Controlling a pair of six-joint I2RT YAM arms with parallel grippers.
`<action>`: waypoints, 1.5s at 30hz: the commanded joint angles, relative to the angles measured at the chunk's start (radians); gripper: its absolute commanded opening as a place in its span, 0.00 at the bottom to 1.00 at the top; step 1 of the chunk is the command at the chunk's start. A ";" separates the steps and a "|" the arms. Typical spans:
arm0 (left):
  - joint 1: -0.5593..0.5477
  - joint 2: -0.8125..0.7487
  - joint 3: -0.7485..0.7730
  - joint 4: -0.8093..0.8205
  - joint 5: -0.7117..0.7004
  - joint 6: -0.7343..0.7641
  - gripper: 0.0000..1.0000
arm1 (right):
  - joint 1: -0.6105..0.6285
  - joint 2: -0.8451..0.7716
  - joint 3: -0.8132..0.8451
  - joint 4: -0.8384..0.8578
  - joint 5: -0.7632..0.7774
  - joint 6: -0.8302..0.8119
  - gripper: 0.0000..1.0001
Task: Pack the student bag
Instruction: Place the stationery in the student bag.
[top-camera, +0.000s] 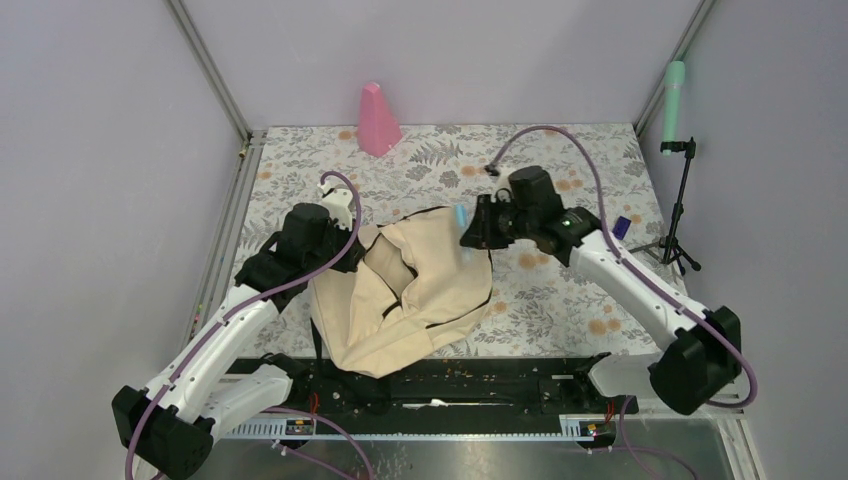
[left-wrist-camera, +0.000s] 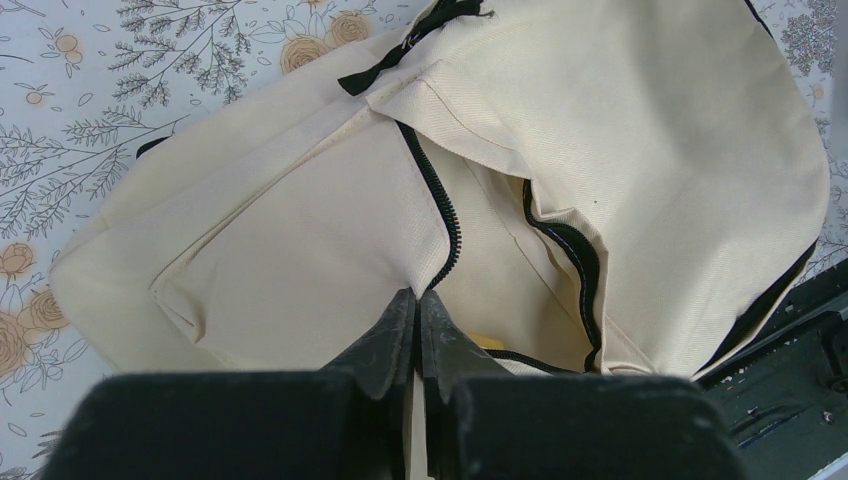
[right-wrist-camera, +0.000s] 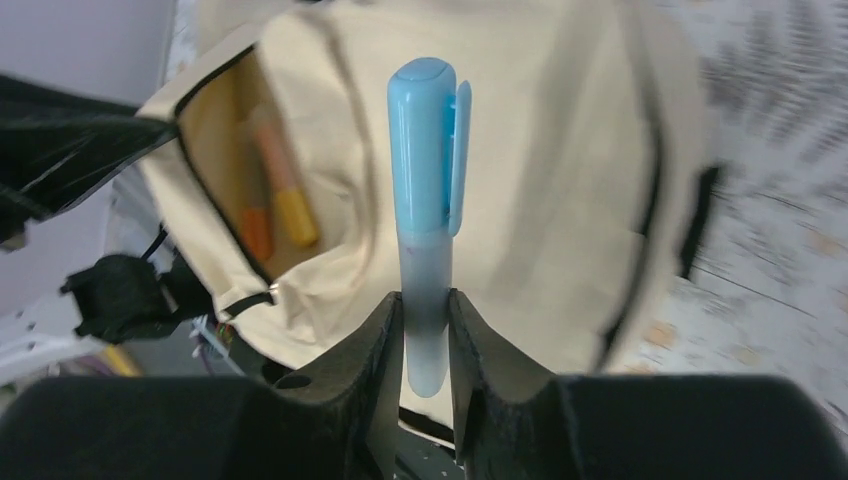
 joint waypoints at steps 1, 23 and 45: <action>0.011 -0.026 0.004 0.085 -0.002 0.004 0.00 | 0.125 0.091 0.093 0.076 -0.094 0.024 0.00; 0.011 -0.024 0.004 0.086 0.001 0.002 0.00 | 0.361 0.454 0.338 0.054 -0.099 0.085 0.00; 0.011 -0.012 0.006 0.087 0.006 0.001 0.00 | 0.476 0.557 0.379 0.067 0.027 0.058 0.00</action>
